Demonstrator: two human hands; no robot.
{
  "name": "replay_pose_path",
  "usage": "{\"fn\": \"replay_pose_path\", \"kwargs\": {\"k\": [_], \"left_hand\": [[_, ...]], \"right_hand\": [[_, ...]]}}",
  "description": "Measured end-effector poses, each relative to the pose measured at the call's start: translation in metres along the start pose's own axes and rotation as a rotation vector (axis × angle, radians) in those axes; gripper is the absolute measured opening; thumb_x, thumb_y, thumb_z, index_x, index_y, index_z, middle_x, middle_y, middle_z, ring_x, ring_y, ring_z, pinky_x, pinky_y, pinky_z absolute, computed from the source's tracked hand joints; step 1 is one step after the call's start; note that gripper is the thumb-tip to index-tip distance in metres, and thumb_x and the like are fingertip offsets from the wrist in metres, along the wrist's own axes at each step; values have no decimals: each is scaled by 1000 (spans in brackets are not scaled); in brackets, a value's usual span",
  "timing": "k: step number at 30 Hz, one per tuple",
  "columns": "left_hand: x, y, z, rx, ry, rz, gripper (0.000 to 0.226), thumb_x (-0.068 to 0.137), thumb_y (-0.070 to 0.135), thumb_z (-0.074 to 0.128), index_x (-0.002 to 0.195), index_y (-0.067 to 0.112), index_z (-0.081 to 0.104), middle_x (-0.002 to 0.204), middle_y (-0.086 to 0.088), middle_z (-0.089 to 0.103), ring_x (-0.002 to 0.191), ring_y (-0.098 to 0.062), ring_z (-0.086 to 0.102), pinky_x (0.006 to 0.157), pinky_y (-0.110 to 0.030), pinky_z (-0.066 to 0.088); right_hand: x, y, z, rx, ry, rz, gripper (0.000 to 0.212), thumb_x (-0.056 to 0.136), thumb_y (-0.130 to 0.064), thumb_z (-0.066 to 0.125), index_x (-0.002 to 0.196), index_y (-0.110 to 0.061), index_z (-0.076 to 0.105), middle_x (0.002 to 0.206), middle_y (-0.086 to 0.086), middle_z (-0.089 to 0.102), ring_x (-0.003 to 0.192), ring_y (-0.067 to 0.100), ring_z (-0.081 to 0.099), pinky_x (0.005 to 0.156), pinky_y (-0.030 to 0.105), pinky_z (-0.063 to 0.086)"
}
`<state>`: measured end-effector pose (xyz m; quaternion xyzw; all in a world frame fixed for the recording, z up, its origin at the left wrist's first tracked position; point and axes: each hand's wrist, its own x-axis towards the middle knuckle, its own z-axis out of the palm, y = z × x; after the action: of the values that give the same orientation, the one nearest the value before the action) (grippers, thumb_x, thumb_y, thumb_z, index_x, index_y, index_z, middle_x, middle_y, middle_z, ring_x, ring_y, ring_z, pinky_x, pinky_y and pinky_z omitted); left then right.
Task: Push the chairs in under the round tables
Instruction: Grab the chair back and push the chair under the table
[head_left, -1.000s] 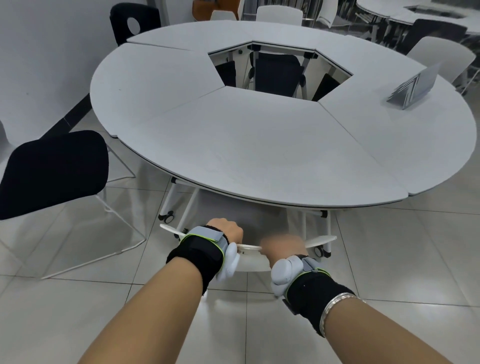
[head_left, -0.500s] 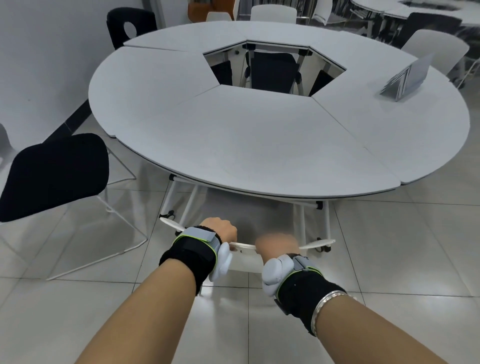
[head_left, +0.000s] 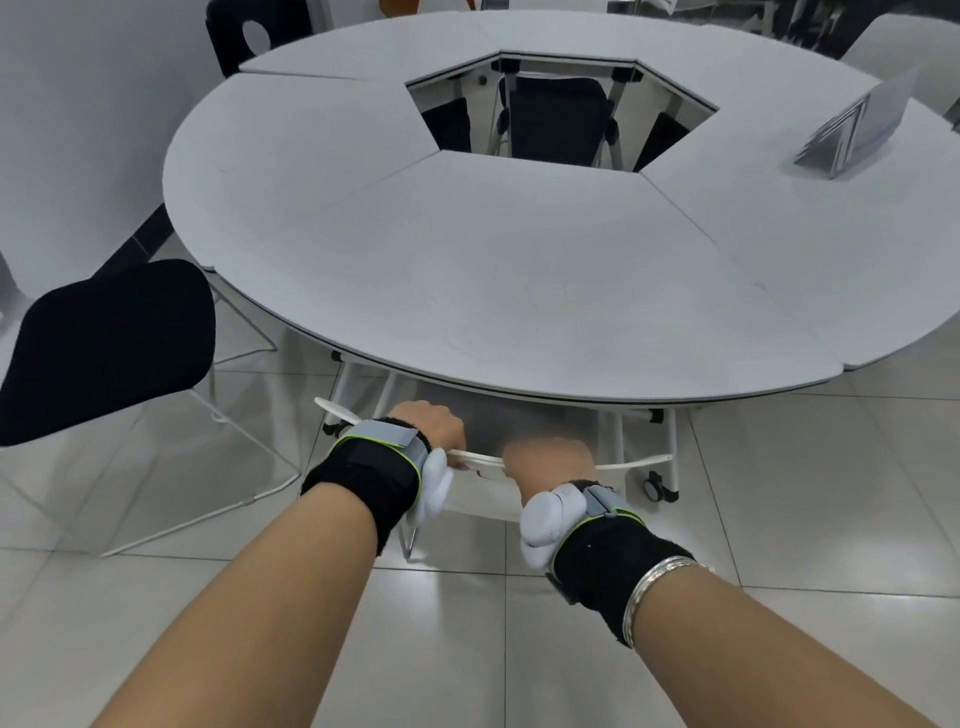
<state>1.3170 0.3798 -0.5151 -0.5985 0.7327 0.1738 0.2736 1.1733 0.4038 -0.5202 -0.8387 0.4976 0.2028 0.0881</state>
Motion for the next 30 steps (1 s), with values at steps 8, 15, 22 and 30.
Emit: {"fn": "replay_pose_path", "kwargs": {"k": [8,15,22,30], "left_hand": [[-1,-7,0,24,7,-16,35,96,42,47,120,24,65,121,-9,63,113,-29,58,80,-27,38],[5,-15,-3,56,36,-45,37,96,44,45,122,24,62,121,-8,62,113,-29,58,84,-30,43],[6,-16,2,46,40,-55,36,97,43,44,121,24,63,120,-7,63,113,-28,58,83,-30,42],[0,-17,14,-78,25,-94,32,93,39,50,117,24,66,119,-6,64,111,-28,60,81,-29,42]], "right_hand": [[5,-3,0,85,8,-26,34,94,-4,45,128,-8,45,124,13,57,114,34,55,74,33,32],[20,-3,-2,78,40,-17,31,95,-6,47,126,-9,46,119,14,59,109,34,57,72,32,33],[20,-3,0,67,49,-30,30,95,-7,47,125,-9,46,119,13,59,108,34,57,72,33,34],[17,-12,3,116,-1,-13,29,97,-9,43,126,-6,44,123,15,58,111,33,57,74,33,33]]}}
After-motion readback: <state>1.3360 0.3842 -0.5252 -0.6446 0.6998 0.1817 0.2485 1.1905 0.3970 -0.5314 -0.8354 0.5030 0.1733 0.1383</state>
